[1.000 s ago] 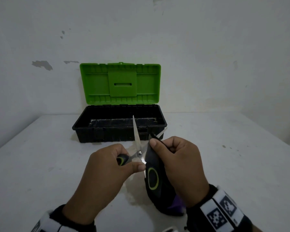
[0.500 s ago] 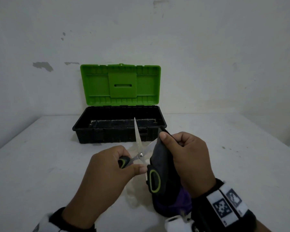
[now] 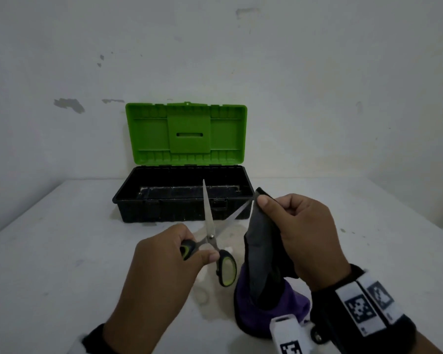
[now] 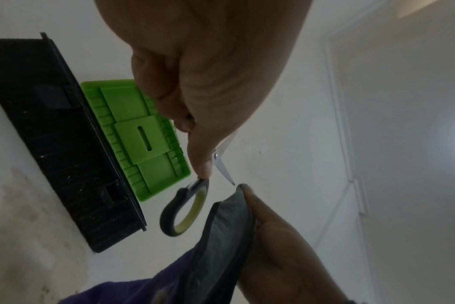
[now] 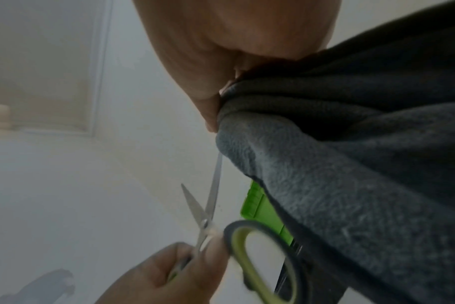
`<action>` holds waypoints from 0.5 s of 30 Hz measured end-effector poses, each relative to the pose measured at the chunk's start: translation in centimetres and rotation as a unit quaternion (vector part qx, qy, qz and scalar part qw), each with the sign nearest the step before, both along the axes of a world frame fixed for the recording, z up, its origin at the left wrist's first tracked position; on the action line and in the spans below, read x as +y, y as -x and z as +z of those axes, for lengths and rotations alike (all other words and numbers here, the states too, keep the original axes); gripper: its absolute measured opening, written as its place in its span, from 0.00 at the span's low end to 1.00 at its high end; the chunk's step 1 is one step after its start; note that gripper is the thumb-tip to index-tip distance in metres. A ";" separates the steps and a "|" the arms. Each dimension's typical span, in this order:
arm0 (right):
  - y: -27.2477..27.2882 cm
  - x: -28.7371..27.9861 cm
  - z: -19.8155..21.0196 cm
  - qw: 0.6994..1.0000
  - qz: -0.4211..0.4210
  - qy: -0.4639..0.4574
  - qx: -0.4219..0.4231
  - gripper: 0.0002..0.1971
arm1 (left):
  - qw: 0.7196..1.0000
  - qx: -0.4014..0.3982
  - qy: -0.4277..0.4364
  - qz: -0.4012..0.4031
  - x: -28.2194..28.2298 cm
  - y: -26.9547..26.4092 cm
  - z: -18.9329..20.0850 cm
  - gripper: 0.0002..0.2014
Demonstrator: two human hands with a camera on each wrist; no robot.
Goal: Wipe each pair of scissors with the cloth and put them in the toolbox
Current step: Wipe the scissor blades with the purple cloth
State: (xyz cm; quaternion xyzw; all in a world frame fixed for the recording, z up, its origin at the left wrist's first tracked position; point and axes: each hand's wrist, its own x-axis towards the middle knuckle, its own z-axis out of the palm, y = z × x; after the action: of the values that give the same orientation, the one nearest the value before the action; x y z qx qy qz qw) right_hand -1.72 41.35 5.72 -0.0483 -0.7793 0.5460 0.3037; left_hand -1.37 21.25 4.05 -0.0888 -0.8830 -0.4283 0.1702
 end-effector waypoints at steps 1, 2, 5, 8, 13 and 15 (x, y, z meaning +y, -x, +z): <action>-0.2 -0.4 0.0 1.000 0.010 -0.012 -0.004 0.14 | 0.999 0.019 0.023 0.013 0.1 0.0 0.1 0.18; -0.3 -0.9 -0.1 1.000 0.017 -0.021 -0.007 0.13 | 0.998 0.034 0.043 0.022 0.3 0.0 0.3 0.19; -0.4 -2.5 -1.0 0.999 0.033 -0.028 -0.014 0.13 | 0.994 0.055 0.086 0.028 0.8 0.0 0.0 0.21; -0.1 -3.4 -1.7 0.999 0.025 -0.028 -0.028 0.14 | 0.986 0.098 0.134 0.014 0.6 0.2 -0.8 0.22; 0.4 -2.8 -1.5 0.999 -0.003 0.016 -0.041 0.18 | 0.979 0.136 0.153 -0.013 -0.1 0.4 -1.4 0.18; 0.2 -3.0 -1.5 0.999 -0.002 0.021 -0.040 0.18 | 0.980 0.141 0.139 -0.012 -0.1 0.5 -1.6 0.16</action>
State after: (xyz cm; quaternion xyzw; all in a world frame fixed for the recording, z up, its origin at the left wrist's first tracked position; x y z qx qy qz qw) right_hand -1.93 38.32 4.19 -0.0779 -0.7789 0.5597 0.2719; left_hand -1.85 21.12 2.46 -0.1817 -0.8998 -0.2866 0.2743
